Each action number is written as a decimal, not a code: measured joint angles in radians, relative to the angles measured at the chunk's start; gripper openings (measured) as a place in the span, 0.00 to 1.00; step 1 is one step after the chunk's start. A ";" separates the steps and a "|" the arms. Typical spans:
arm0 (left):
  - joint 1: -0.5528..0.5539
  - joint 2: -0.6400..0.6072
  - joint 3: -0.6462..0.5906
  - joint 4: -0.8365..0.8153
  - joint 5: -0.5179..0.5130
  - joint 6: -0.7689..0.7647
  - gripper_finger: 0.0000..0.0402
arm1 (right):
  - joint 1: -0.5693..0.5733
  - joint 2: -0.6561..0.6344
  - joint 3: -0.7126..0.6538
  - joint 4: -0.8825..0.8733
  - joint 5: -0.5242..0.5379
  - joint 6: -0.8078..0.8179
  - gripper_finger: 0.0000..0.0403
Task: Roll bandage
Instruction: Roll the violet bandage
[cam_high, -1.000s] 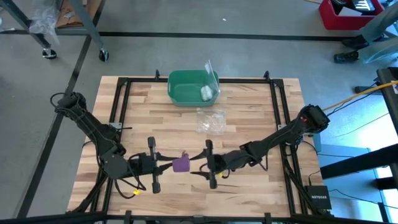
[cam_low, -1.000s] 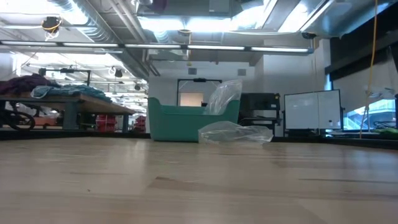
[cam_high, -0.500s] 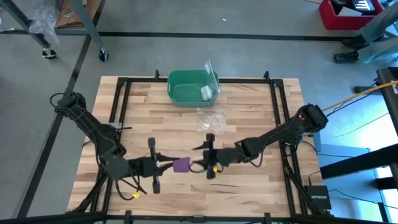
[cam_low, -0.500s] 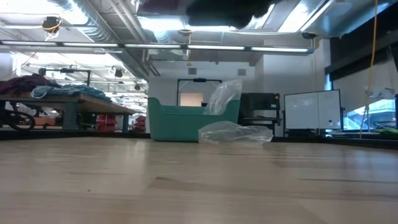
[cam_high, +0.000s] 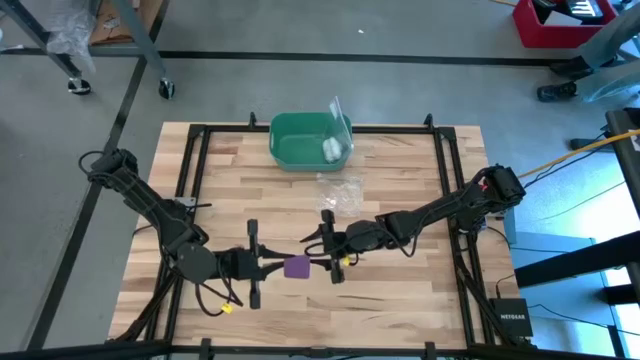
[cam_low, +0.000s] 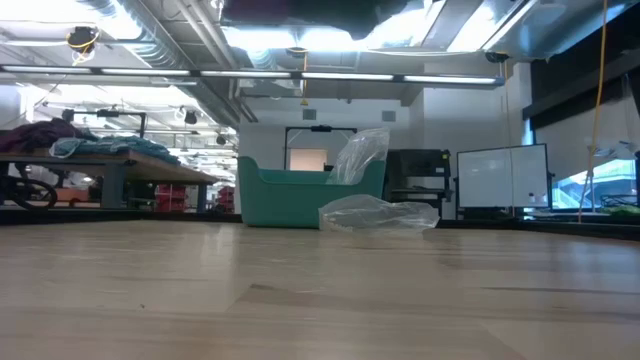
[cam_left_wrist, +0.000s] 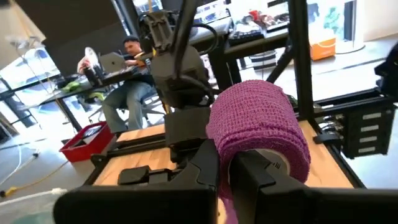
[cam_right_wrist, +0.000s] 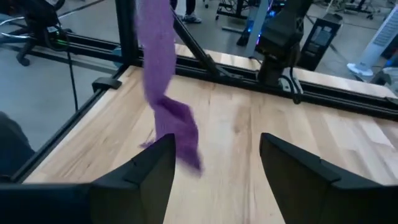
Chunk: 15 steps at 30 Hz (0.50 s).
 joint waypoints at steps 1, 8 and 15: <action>0.001 0.000 0.000 0.002 0.000 -0.005 0.03 | 0.000 0.000 0.000 0.001 -0.001 -0.004 0.59; -0.016 0.007 0.000 -0.051 -0.004 -0.186 0.04 | 0.003 -0.001 -0.057 0.081 -0.098 0.045 0.59; -0.016 0.008 -0.001 -0.061 -0.068 -0.260 0.04 | 0.003 -0.002 -0.088 0.153 -0.171 0.130 0.59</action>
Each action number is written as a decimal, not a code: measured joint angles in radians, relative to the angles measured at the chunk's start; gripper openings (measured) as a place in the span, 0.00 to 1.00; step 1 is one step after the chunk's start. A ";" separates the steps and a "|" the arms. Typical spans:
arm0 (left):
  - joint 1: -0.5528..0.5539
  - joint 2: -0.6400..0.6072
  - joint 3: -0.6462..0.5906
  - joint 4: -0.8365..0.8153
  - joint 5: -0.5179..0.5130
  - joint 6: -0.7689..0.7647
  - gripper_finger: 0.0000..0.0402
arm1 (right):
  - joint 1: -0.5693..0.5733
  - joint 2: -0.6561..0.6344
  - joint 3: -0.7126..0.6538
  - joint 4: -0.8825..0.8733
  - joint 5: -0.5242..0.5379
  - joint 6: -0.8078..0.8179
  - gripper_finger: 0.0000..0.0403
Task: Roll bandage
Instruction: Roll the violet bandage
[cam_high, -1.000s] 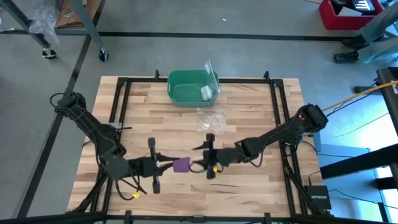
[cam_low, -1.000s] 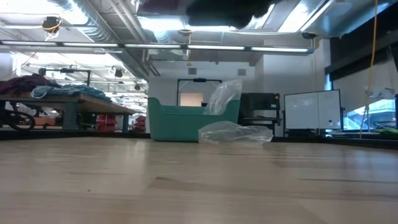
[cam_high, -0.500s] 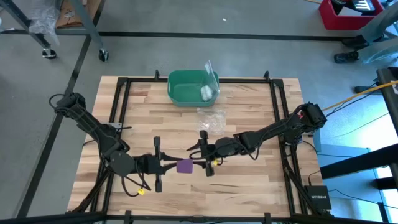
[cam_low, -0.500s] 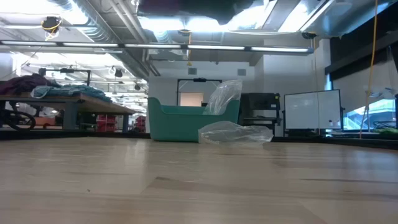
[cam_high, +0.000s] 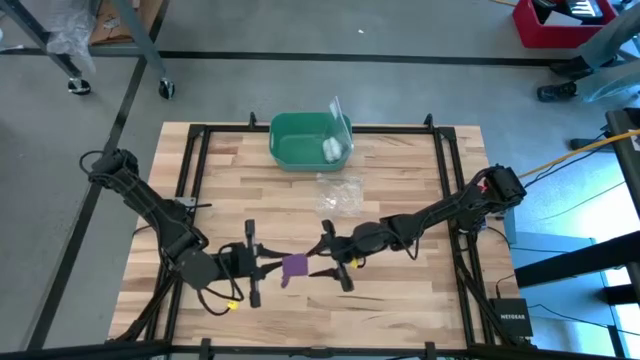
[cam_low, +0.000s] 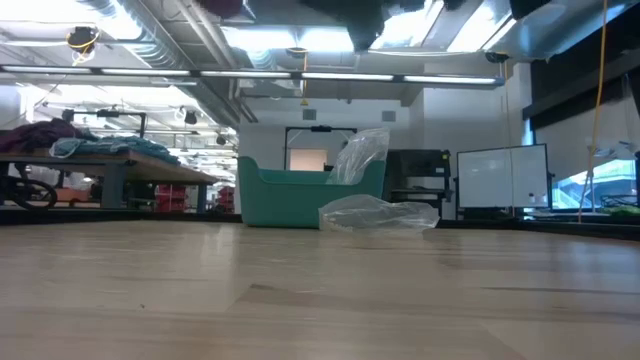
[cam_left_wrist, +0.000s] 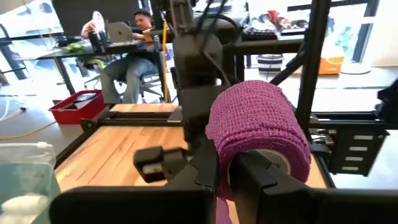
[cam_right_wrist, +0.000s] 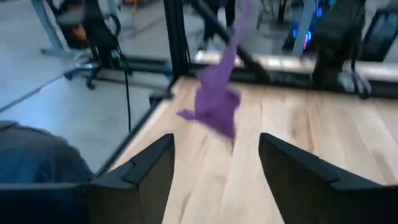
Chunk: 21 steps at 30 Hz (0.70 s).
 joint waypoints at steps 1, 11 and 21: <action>0.006 0.000 0.000 0.002 0.001 0.002 0.04 | 0.000 0.000 -0.001 -0.022 0.009 0.015 0.59; 0.069 0.000 0.000 0.004 0.120 0.024 0.04 | 0.007 0.000 -0.001 -0.050 0.048 0.048 0.59; 0.070 0.000 0.000 0.004 0.121 0.051 0.04 | 0.000 0.049 0.000 0.041 0.020 -0.055 0.59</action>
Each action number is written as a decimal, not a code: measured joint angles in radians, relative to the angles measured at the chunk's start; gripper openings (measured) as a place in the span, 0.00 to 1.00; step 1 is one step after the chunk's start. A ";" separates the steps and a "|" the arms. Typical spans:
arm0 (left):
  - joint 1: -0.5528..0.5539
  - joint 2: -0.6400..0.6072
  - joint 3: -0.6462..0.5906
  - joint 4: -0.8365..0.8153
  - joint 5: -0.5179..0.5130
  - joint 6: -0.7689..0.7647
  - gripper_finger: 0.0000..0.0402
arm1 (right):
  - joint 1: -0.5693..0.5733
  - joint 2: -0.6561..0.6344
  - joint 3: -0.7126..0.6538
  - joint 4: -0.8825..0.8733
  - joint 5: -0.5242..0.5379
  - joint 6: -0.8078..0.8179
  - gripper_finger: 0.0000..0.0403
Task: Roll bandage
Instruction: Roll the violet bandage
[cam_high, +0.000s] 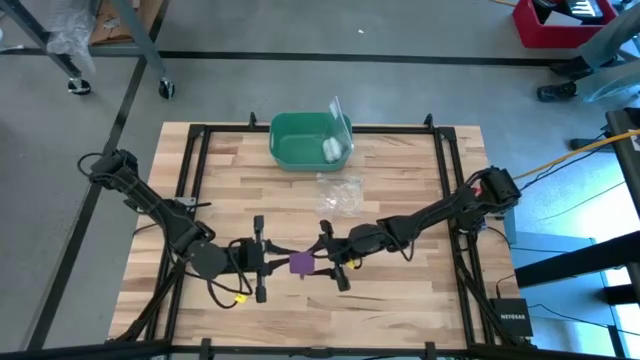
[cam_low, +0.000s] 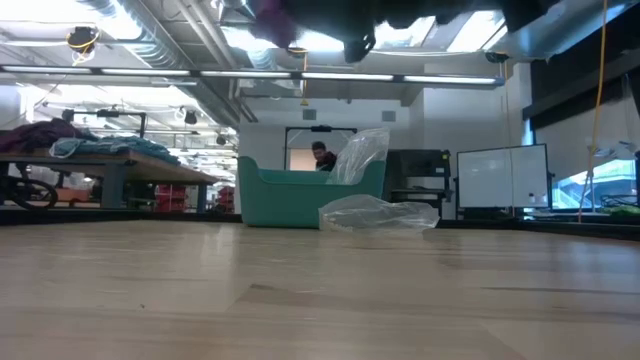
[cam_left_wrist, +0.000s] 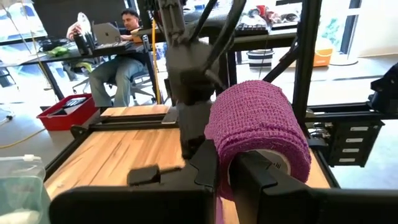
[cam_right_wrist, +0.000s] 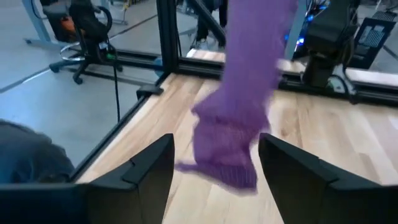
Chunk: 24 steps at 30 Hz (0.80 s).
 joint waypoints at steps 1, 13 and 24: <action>-0.001 0.000 0.000 0.000 0.000 0.000 0.04 | 0.000 0.012 0.000 0.003 -0.001 0.000 0.59; 0.000 0.000 0.000 0.000 0.000 -0.002 0.04 | 0.000 0.044 0.000 0.072 -0.005 -0.027 0.16; -0.021 -0.002 0.000 0.104 -0.038 0.089 0.04 | 0.023 0.066 -0.001 0.040 0.059 -0.104 0.01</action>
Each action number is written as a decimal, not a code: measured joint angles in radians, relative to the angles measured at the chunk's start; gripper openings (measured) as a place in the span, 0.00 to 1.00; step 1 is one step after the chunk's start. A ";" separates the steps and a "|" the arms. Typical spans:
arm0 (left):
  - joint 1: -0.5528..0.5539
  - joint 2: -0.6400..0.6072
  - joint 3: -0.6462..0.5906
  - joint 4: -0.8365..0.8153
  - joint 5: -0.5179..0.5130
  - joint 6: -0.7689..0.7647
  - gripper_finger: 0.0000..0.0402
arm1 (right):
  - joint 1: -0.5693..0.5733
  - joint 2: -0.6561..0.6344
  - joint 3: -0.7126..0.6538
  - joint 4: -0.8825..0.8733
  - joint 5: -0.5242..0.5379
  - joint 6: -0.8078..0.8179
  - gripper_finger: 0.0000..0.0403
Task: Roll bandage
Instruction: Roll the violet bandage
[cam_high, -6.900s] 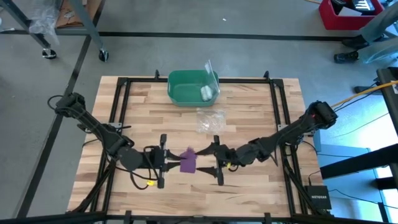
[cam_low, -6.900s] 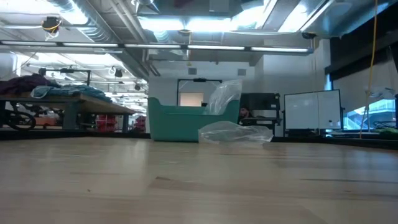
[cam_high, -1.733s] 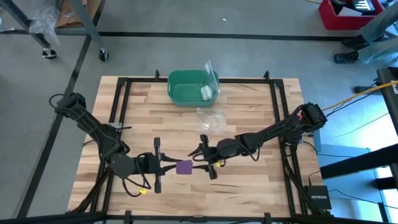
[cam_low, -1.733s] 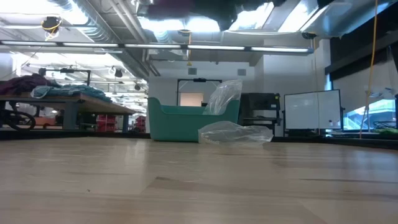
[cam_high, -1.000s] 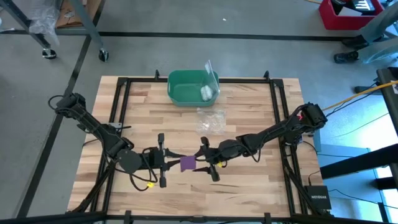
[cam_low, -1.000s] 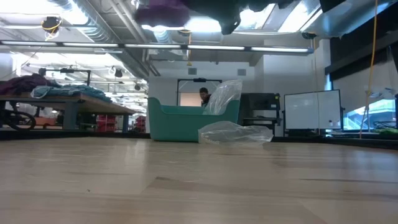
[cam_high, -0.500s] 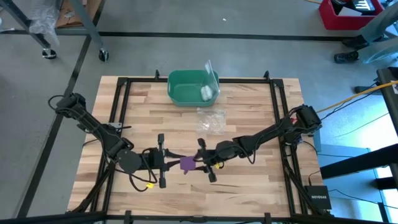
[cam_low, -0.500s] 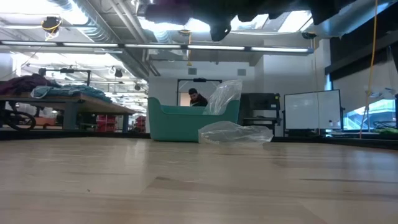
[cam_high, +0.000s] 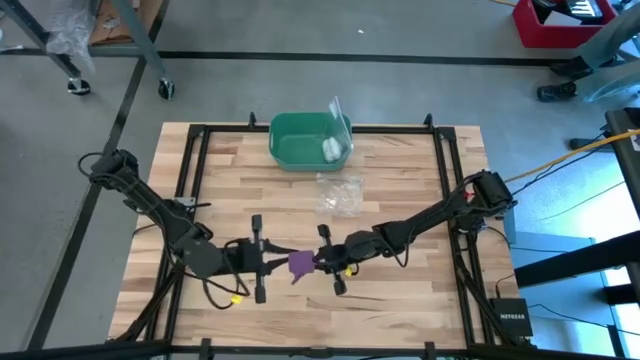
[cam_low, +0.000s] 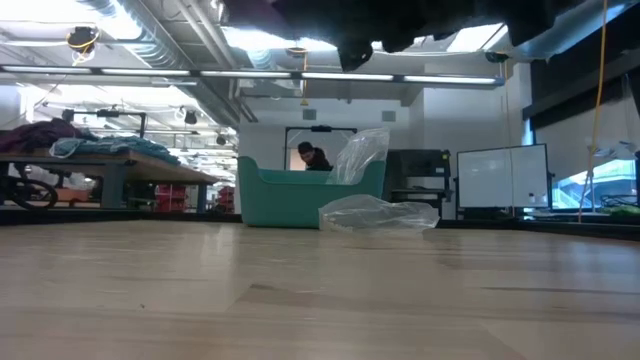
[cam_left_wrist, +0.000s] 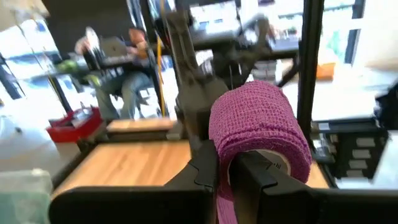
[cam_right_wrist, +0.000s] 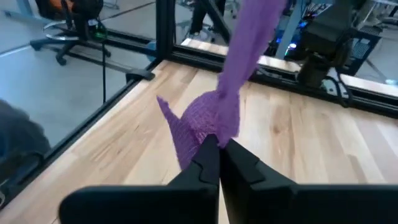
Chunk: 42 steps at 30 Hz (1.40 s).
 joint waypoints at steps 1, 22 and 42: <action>-0.010 -0.002 0.000 0.038 -0.019 0.036 0.04 | 0.003 -0.001 0.001 -0.015 0.008 -0.001 0.01; -0.066 -0.026 0.000 -0.053 -0.209 0.018 0.03 | 0.017 -0.010 0.039 -0.026 0.066 0.062 0.01; -0.057 -0.025 0.001 -0.074 -0.209 0.004 0.05 | 0.017 -0.142 0.075 -0.321 0.016 0.158 0.48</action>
